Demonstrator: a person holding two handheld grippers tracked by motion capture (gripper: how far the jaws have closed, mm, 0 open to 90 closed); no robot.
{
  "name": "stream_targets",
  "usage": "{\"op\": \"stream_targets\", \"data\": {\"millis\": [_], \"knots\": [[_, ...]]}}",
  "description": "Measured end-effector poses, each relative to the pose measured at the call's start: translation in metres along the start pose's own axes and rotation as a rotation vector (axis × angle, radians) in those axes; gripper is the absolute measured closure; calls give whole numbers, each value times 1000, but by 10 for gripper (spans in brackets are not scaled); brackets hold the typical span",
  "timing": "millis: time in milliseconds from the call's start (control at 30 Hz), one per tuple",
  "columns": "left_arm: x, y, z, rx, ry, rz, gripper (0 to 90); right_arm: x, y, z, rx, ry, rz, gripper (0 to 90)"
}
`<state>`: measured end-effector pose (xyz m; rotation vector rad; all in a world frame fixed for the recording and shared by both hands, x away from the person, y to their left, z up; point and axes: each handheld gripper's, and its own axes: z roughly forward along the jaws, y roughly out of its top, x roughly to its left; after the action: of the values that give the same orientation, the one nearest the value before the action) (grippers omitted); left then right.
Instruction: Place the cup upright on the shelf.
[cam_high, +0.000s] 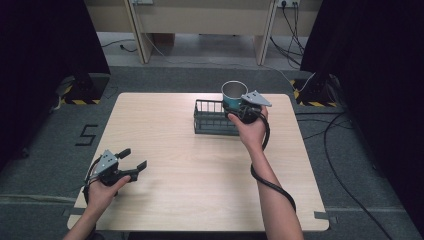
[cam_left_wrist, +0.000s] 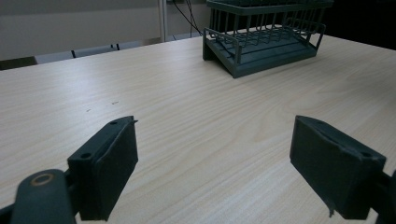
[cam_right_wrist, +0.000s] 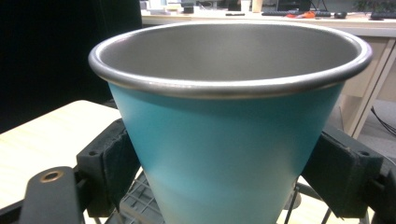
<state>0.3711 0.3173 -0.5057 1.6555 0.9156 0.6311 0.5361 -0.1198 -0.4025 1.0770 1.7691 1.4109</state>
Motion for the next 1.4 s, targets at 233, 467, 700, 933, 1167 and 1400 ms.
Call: {"op": "stream_targets", "data": {"millis": [233,467,700,933,1167,1400], "knots": [[0,0,0,0,-3,1,146,-3,0,14,22,-14,20,183],[0,0,0,-1,-5,1,146,-1,-3,29,62,-23,36,183],[0,0,0,-3,-5,-1,146,-1,-11,37,102,-32,38,182],[0,0,0,-3,-7,0,146,-2,-18,41,141,-44,58,182],[0,0,0,-3,-7,-1,146,-2,-25,45,177,-59,58,180],[0,0,0,-4,-7,-1,146,-1,-29,48,199,-58,68,178]]}}
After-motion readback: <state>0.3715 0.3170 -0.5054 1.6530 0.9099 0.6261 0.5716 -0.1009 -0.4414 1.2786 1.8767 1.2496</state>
